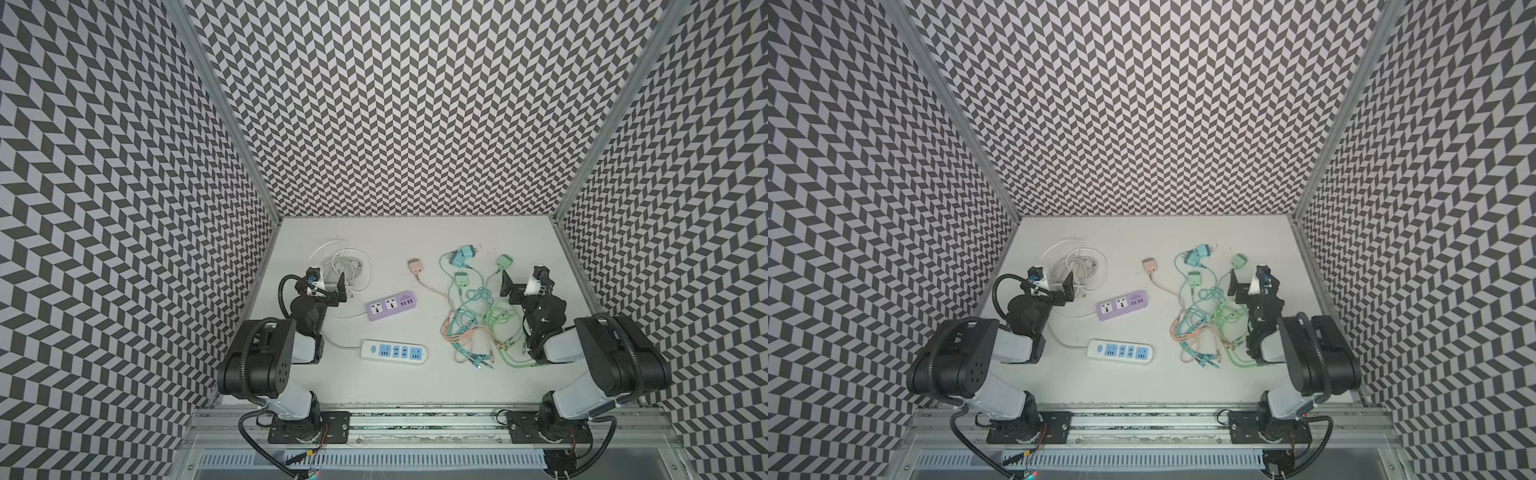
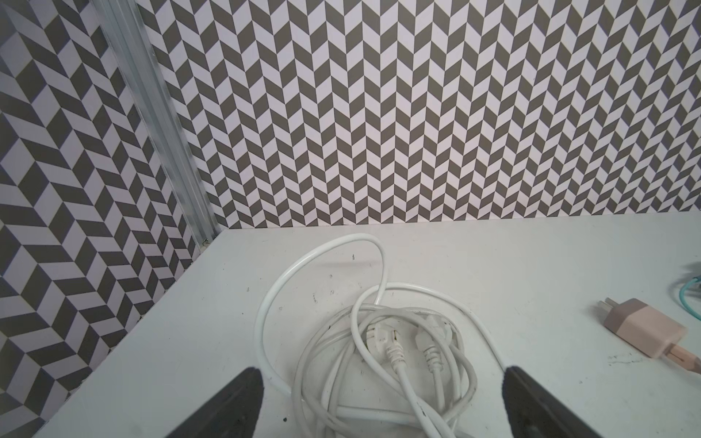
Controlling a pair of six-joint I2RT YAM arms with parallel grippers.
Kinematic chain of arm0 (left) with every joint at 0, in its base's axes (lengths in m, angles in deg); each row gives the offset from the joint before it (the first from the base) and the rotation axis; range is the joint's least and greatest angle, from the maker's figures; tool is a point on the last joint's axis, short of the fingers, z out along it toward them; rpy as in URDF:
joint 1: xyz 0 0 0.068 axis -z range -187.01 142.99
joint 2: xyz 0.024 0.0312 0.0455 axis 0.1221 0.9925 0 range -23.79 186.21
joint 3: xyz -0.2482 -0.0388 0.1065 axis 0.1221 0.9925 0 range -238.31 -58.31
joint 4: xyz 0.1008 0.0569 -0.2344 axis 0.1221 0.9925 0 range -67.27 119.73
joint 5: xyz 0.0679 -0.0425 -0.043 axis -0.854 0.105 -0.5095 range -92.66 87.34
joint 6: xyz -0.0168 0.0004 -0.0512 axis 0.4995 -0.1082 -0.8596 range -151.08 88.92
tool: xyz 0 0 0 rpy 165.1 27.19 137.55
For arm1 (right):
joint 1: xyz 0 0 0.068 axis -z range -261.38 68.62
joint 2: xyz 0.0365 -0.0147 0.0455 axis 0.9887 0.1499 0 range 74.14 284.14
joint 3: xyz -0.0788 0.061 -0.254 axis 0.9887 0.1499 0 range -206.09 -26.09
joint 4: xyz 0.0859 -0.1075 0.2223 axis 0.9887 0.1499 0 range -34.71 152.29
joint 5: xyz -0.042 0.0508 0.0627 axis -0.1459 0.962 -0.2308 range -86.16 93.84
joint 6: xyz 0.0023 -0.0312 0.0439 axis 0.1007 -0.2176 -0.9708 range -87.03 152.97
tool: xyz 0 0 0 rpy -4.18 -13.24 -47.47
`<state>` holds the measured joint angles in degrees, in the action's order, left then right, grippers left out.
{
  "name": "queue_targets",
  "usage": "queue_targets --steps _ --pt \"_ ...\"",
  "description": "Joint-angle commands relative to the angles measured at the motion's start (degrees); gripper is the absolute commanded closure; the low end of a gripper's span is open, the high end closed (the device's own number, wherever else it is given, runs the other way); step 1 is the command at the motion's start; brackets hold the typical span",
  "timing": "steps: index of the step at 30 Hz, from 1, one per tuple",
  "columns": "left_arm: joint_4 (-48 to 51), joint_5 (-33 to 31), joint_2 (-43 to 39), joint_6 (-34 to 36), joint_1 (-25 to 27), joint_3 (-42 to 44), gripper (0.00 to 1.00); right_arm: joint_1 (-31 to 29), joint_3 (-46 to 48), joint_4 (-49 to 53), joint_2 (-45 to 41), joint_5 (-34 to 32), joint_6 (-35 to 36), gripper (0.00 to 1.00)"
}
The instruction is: Insert the plug
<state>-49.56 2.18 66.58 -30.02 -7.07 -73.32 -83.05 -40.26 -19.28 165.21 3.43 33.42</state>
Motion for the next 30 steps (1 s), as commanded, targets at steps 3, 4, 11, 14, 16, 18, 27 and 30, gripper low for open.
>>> queue_targets --steps 3,4,11,14,16,18,27,30 --pt "-0.3 0.6 -1.0 0.6 -0.5 0.5 0.0 0.3 0.3 -1.9 -1.3 0.2 0.3 0.01" --pt "-0.2 0.6 -1.0 0.6 -0.5 0.5 0.0 0.3 0.3 -1.9 -1.3 0.1 0.3 0.0" --pt "0.0 0.6 -1.0 0.6 -0.5 0.3 0.01 0.3 0.2 -1.8 -1.2 0.2 0.3 0.0" --pt "0.0 0.5 -0.9 0.5 -0.5 0.2 0.0 0.3 0.2 -1.8 -1.2 0.2 0.2 0.0" --pt "0.0 0.5 -1.0 0.5 -0.5 0.2 0.0 0.3 0.2 -1.8 -1.2 0.1 0.3 0.01" --pt "0.1 0.5 -1.0 0.5 -0.5 0.2 0.0 0.3 0.3 -1.8 -1.2 0.1 0.3 0.0" --pt "-0.1 0.5 -1.0 0.5 -0.5 0.4 0.01 0.3 0.3 -1.9 -1.3 0.2 0.3 0.01" --pt "-0.1 -1.2 -1.1 -0.2 -0.5 0.5 0.0 0.3 0.5 -2.2 -1.5 0.2 0.3 0.03"
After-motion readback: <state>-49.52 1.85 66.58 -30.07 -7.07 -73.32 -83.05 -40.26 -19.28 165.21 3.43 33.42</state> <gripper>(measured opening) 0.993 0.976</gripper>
